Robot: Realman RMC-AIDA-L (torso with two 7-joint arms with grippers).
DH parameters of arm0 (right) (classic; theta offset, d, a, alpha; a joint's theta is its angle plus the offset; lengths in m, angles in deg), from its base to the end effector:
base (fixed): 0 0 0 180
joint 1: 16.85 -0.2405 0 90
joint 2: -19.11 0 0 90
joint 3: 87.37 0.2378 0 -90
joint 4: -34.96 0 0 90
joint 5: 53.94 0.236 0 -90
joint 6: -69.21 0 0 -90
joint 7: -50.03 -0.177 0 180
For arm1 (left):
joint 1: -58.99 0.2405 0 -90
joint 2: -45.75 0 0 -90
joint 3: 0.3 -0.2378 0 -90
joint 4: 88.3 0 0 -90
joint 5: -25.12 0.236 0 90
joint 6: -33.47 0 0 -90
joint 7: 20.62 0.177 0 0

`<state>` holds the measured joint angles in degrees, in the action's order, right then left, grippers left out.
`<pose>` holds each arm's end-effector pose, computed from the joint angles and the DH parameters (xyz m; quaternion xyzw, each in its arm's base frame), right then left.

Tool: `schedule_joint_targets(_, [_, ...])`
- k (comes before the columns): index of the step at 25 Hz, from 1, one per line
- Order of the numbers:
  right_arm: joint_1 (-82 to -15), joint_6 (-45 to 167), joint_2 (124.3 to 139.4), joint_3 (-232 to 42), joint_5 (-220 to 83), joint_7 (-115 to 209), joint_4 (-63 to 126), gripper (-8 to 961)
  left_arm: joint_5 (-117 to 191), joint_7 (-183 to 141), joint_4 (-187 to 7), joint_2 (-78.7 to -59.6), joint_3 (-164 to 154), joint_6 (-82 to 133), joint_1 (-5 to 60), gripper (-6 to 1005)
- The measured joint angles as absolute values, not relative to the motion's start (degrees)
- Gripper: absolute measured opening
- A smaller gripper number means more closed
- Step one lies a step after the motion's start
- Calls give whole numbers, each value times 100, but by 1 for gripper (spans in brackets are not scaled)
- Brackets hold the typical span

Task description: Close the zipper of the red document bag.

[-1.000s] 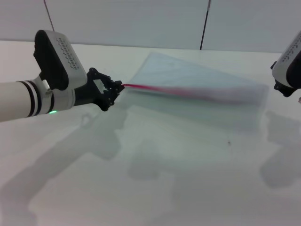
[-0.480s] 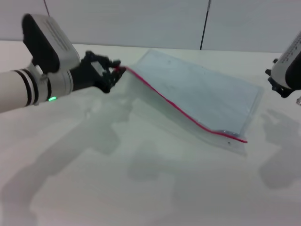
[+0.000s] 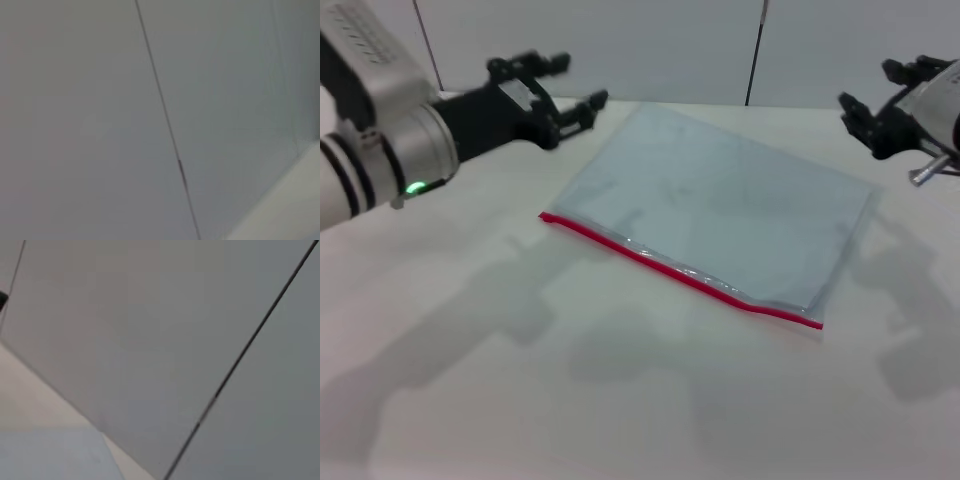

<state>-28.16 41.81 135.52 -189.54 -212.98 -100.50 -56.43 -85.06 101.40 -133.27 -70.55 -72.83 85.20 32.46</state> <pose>0.1440 0.4162 0.0051 -0.8581 0.1059 0.0383 0.5009 -0.2075 0.4439 0.0051 -0.8826 -0.0781 -0.2460 0.3930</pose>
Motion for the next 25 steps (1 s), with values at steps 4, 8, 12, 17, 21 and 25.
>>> schedule_joint_targets(4, [-2685, 5164, 13551, -19131, -20683, -10061, -5219, 526, -9851, 10889, -13304, -7082, -7342, 8617, 3527, 656])
schedule_joint_targets(8, [-2583, 6463, 13543, -19353, -20000, -10065, -4589, 528, -11088, 11708, -13227, -7123, -7541, 8856, 3782, 694])
schedule_joint_targets(12, [-2562, 7653, 13540, -19519, -19380, -10094, -3925, 525, -12261, 12556, -13118, -7131, -8117, 8847, 3940, 732])
schedule_joint_targets(17, [-2641, 8568, 13531, -19666, -18748, -10114, -3294, 520, -13749, 13510, -12902, -7132, -8703, 8579, 3982, 741])
schedule_joint_targets(21, [-2648, 9505, 13531, -19935, -18420, -10430, -2862, 520, -14075, 13687, -12824, -7132, -8793, 8392, 3997, 741])
schedule_joint_targets(25, [-2713, 9923, 13530, -20078, -18402, -10673, -2570, 519, -14088, 13679, -12687, -7132, -8779, 8313, 3946, 741])
